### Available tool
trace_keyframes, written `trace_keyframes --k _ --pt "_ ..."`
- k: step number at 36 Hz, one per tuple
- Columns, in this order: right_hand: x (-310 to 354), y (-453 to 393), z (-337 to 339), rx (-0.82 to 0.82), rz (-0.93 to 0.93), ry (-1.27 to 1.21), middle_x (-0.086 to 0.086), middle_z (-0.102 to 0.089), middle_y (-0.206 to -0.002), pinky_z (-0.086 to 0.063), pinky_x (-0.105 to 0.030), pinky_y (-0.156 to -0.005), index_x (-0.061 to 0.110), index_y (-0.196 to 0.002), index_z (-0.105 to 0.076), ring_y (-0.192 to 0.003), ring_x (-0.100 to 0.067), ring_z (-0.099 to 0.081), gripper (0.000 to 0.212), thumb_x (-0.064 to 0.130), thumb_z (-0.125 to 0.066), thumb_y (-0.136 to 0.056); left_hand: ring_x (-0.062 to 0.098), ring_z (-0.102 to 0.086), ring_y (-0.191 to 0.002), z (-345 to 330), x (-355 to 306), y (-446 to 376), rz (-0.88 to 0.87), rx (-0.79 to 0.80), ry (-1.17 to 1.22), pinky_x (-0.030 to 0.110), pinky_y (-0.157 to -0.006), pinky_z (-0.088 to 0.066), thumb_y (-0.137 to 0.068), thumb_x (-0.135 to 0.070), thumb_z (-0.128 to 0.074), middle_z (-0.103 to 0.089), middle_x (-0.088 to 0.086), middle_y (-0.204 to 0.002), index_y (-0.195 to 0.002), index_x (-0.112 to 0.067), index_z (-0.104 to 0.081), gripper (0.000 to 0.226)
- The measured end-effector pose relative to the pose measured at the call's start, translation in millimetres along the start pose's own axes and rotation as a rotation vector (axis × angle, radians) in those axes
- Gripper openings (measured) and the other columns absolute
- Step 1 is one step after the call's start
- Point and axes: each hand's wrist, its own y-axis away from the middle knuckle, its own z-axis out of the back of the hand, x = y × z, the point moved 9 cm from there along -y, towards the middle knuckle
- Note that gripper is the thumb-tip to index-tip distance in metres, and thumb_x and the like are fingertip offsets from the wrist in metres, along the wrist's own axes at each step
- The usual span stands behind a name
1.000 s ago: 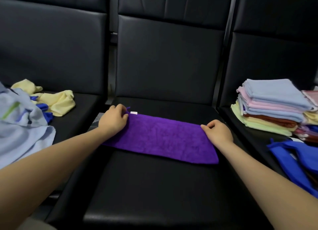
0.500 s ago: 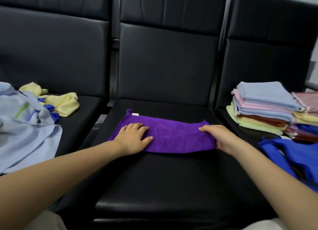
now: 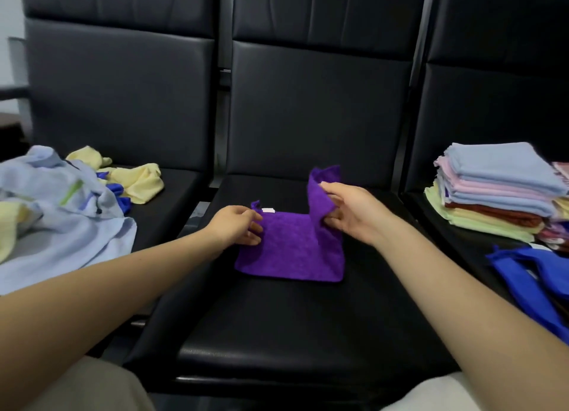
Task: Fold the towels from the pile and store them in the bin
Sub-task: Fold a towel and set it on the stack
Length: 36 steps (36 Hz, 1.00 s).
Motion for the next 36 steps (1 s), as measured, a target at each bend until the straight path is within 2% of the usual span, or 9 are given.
trace_keyframes --k 4,8,11,15,19,24,29,34,36 --pt "-11 5 -25 0.201 -0.034 0.251 -0.002 -0.07 -0.077 -0.05 -0.023 -0.058 0.012 -0.103 -0.068 -0.067 -0.014 -0.068 0.025 0.032 -0.052 -0.1 0.017 -0.051 -0.052 -10 5 0 0.128 0.016 0.075 0.015 -0.04 -0.047 -0.103 -0.031 -0.041 -0.053 0.01 -0.072 -0.091 -0.005 -0.053 0.031" --pt "-25 -1 8 0.042 -0.033 0.391 -0.004 -0.065 -0.075 -0.047 -0.021 -0.055 0.011 -0.096 -0.067 -0.063 -0.015 -0.063 0.019 0.025 -0.053 -0.099 0.015 -0.049 -0.063 -16 8 -7 0.129 -0.03 -0.093 0.021 -0.048 -0.044 -0.096 -0.034 -0.057 -0.053 0.007 -0.081 -0.107 -0.007 -0.058 0.03" --pt "-40 -7 41 -0.123 -0.082 0.478 -0.003 -0.06 -0.07 -0.041 -0.019 -0.049 0.014 -0.085 -0.058 -0.056 -0.013 -0.055 0.015 0.018 -0.051 -0.099 0.016 -0.049 -0.068 -22 3 -12 0.114 -0.1 -0.107 0.024 -0.056 -0.038 -0.092 -0.028 -0.063 -0.051 0.005 -0.081 -0.093 -0.011 -0.056 0.018" --pt "-51 -14 56 -0.179 -0.086 0.611 -0.004 -0.06 -0.073 -0.04 -0.02 -0.05 0.015 -0.08 -0.055 -0.057 -0.012 -0.054 0.019 0.016 -0.05 -0.099 0.024 -0.057 -0.106 -30 -3 -21 0.103 -0.13 -0.16 0.028 -0.088 -0.043 -0.088 -0.031 -0.068 -0.059 0.01 -0.122 -0.126 -0.006 -0.057 0.047" --pt "-43 -16 46 -0.14 -0.04 0.748 -0.002 -0.061 -0.083 -0.041 -0.022 -0.053 0.021 -0.082 -0.055 -0.066 -0.012 -0.055 0.018 0.022 -0.049 -0.099 0.023 -0.055 -0.09 -35 -9 -25 0.102 -0.158 -0.226 0.031 -0.088 -0.045 -0.091 -0.027 -0.064 -0.059 0.01 -0.106 -0.132 0.001 -0.049 0.052" --pt "-37 -18 41 -0.142 0.011 0.905 -0.007 -0.067 -0.091 -0.05 -0.03 -0.061 0.023 -0.084 -0.055 -0.072 -0.017 -0.062 0.016 0.025 -0.048 -0.097 0.032 -0.063 -0.101 -29 -23 -26 0.0 -0.159 -0.194 0.039 -0.094 -0.052 -0.095 -0.032 -0.055 -0.067 0.017 -0.109 -0.101 -0.003 -0.067 0.031" --pt "-30 -19 32 -0.138 0.079 0.98 -0.003 -0.068 -0.088 -0.057 -0.039 -0.077 0.019 -0.107 -0.059 -0.082 -0.023 -0.069 0.017 0.029 -0.051 -0.096 0.026 -0.06 -0.085 -2 -32 -23 -0.096 -0.221 -0.086 0.034 -0.08 -0.048 -0.095 -0.026 -0.057 -0.062 0.01 -0.087 -0.072 -0.018 -0.055 0.024" --pt "-36 -21 20 -0.095 0.113 1.09 0.002 -0.064 -0.088 -0.052 -0.032 -0.067 0.019 -0.106 -0.058 -0.075 -0.014 -0.061 0.02 0.035 -0.052 -0.097 0.03 -0.063 -0.101 20 -20 -9 -0.126 -0.233 -0.242 0.041 -0.091 -0.053 -0.098 -0.02 -0.051 -0.065 0.014 -0.113 -0.105 -0.014 -0.061 0.013" --pt "-38 -19 15 -0.097 0.121 1.153 -0.003 -0.067 -0.094 -0.049 -0.032 -0.07 0.015 -0.1 -0.063 -0.08 -0.017 -0.062 0.027 0.039 -0.051 -0.097 0.031 -0.063 -0.105 23 -8 -3 -0.102 -0.219 -0.482 0.037 -0.08 -0.055 -0.098 -0.022 -0.049 -0.062 0.011 -0.118 -0.121 -0.012 -0.056 0.026"
